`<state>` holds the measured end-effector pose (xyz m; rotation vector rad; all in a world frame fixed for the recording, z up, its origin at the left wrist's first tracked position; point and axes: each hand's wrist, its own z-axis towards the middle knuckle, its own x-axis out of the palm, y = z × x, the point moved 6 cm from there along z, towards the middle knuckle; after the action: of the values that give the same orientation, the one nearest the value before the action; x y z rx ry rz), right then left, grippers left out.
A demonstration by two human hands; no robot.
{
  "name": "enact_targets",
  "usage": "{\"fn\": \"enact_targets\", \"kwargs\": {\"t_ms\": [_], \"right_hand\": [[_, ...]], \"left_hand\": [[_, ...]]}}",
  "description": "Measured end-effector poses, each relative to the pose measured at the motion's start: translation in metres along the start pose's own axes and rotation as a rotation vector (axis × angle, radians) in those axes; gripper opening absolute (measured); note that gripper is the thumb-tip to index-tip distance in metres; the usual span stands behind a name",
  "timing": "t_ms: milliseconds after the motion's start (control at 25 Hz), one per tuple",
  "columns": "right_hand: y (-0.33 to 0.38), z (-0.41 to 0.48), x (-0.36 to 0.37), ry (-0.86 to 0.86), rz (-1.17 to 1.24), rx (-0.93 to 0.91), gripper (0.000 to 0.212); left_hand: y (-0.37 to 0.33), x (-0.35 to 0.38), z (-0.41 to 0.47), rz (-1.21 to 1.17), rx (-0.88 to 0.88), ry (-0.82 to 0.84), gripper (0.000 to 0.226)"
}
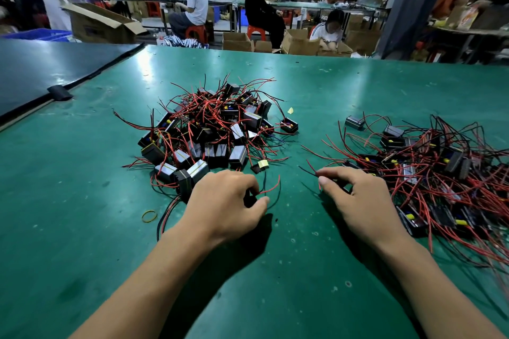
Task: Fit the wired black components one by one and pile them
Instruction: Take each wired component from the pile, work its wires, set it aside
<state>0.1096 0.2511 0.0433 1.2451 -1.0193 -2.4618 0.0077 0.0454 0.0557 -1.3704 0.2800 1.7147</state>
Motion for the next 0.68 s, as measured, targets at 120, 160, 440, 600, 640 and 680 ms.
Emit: {"fn": "enact_targets", "kwargs": {"t_ms": [120,160,440,600,640,680], "right_hand": [[0.002,-0.001,0.002,0.053,-0.074,-0.016,0.009],[0.003,-0.002,0.003,0.062,-0.097,-0.027,0.008],[0.018,-0.008,0.015,0.063,-0.039,-0.025,0.01],[0.026,-0.013,0.019,0.09,0.026,-0.002,0.014],[0.028,-0.014,0.018,0.09,0.038,-0.004,0.015],[0.028,-0.014,0.017,0.084,0.054,-0.002,0.016]], "left_hand": [[0.001,0.003,0.0,0.063,-0.027,0.098,0.034],[-0.002,0.004,0.0,0.065,-0.011,0.105,0.035],[-0.038,0.022,0.005,-0.032,0.232,0.141,0.032],[-0.026,0.026,0.006,-0.21,0.076,0.103,0.027],[-0.022,0.022,0.007,-0.288,0.02,0.057,0.028],[-0.018,0.019,0.008,-0.363,-0.037,0.013,0.03]]}}
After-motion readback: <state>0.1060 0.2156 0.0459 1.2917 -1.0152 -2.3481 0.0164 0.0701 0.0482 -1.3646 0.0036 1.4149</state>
